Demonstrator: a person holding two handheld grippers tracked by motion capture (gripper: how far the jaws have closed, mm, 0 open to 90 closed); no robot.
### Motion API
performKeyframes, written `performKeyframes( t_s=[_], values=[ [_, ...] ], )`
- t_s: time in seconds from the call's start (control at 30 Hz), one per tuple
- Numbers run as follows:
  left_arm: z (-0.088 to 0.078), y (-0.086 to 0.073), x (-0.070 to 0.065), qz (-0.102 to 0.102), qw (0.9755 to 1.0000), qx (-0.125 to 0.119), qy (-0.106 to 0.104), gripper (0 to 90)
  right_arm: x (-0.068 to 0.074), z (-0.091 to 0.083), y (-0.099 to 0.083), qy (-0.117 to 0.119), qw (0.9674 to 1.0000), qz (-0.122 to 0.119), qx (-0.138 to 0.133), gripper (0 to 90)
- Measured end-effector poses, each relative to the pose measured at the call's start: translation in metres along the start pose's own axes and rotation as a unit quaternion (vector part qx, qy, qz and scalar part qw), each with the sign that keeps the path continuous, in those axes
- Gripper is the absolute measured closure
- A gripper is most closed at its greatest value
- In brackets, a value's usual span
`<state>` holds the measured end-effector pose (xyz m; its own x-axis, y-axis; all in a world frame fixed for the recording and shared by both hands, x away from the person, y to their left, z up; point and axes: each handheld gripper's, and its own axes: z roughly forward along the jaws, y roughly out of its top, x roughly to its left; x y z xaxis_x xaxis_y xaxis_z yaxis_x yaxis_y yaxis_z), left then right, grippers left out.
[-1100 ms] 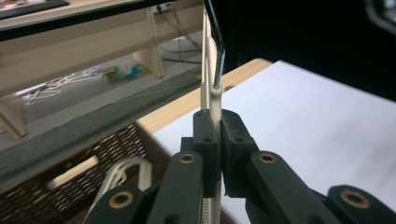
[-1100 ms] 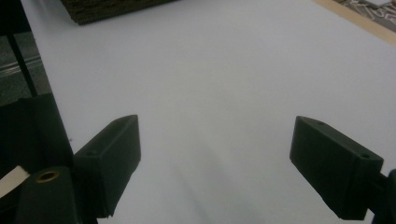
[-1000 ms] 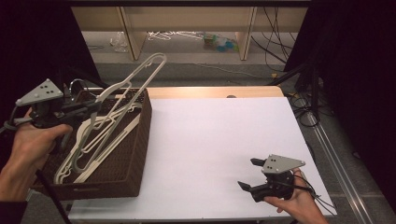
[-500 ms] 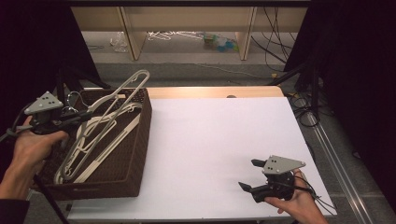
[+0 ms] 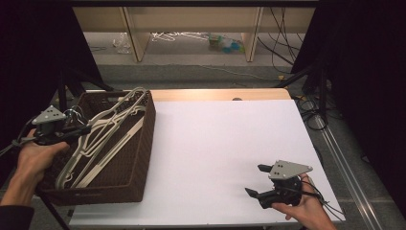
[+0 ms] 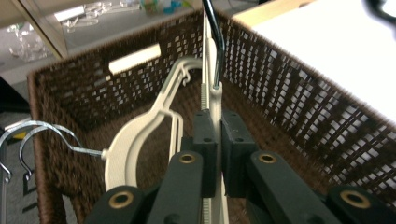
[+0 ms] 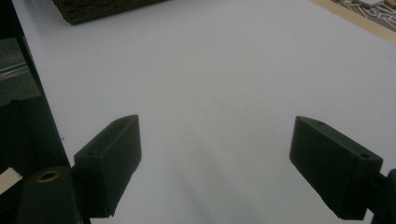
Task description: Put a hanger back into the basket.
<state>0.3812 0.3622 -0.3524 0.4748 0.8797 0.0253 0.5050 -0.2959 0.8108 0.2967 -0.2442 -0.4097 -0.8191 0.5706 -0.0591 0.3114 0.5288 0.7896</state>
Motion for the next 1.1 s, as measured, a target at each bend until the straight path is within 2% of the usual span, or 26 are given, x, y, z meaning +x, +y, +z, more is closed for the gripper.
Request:
performKeyframes(
  t_s=[0.03, 0.07, 0.1, 0.2, 0.27, 0.37, 0.53, 0.6, 0.7, 0.73, 0.8, 0.83, 0.87, 0.9, 0.93, 1.0, 1.03, 1.1],
  values=[
    [0.001, -0.002, 0.002, 0.001, 1.0000, 0.005, -0.003, 85.7, 0.000, 0.000, 0.000, 0.000, 1.0000, 0.001, 0.000, 17.7],
    [0.003, -0.003, 0.002, -0.010, 0.9999, -0.005, -0.008, 85.7, 0.000, 0.000, 0.000, 0.000, 1.0000, 0.000, 0.000, 17.7],
    [0.004, -0.004, 0.004, 0.000, 0.9999, 0.004, -0.011, 85.7, 0.000, 0.000, 0.000, 0.000, 1.0000, 0.000, -0.002, 17.8],
    [0.010, -0.005, 0.001, -0.001, 0.9997, 0.008, -0.021, 85.6, -0.001, 0.000, 0.000, -0.001, 1.0000, -0.003, -0.002, 17.8],
    [0.013, -0.005, 0.000, 0.004, 0.9996, 0.017, -0.023, 85.6, -0.002, 0.000, 0.000, -0.002, 1.0000, 0.000, -0.001, 17.8],
    [0.018, -0.005, 0.001, -0.002, 0.9995, 0.023, -0.022, 85.5, -0.002, 0.001, -0.001, 0.000, 1.0000, -0.003, -0.002, 17.9],
    [0.022, -0.009, 0.008, -0.026, 0.9994, 0.014, -0.017, 85.2, -0.002, 0.001, -0.001, 0.001, 1.0000, -0.001, 0.000, 17.9],
    [0.023, -0.010, 0.012, -0.040, 0.9989, 0.005, -0.022, 85.2, -0.002, 0.002, -0.002, 0.001, 1.0000, -0.001, 0.003, 17.9],
    [0.024, -0.010, 0.016, -0.049, 0.9987, 0.008, -0.009, 84.7, -0.002, 0.003, -0.002, 0.002, 1.0000, -0.002, 0.003, 18.0],
    [0.023, -0.010, 0.019, -0.044, 0.9988, 0.019, 0.000, 84.1, -0.002, 0.003, -0.002, 0.004, 1.0000, -0.002, 0.005, 18.1],
    [0.026, -0.009, 0.021, -0.059, 0.9978, 0.017, 0.024, 82.0, -0.002, 0.003, -0.002, 0.004, 1.0000, 0.000, 0.006, 18.1],
    [0.028, -0.010, 0.022, -0.057, 0.9977, 0.013, 0.034, 80.7, -0.002, 0.003, -0.002, 0.004, 1.0000, 0.002, 0.007, 18.1],
    [0.026, -0.009, 0.025, -0.042, 0.9978, 0.033, 0.040, 80.7, -0.002, 0.003, -0.002, 0.004, 1.0000, 0.002, 0.007, 18.1],
    [0.030, -0.010, 0.024, -0.063, 0.9967, 0.011, 0.050, 80.2, -0.002, 0.004, -0.002, 0.003, 1.0000, -0.002, 0.005, 18.1],
    [0.030, -0.010, 0.025, -0.067, 0.9960, 0.008, 0.058, 79.4, -0.002, 0.004, -0.002, 0.005, 1.0000, -0.001, 0.006, 18.1],
    [0.033, -0.012, 0.030, -0.053, 0.9959, 0.015, 0.071, 78.2, -0.003, 0.004, -0.003, 0.004, 1.0000, 0.000, 0.006, 18.2],
    [0.033, -0.012, 0.032, -0.038, 0.9958, 0.029, 0.078, 77.6, -0.003, 0.004, -0.003, 0.005, 1.0000, -0.001, 0.007, 18.2],
    [0.037, -0.013, 0.032, -0.044, 0.9948, 0.026, 0.088, 76.8, -0.003, 0.004, -0.003, 0.006, 1.0000, -0.001, 0.006, 18.2]
  ],
)
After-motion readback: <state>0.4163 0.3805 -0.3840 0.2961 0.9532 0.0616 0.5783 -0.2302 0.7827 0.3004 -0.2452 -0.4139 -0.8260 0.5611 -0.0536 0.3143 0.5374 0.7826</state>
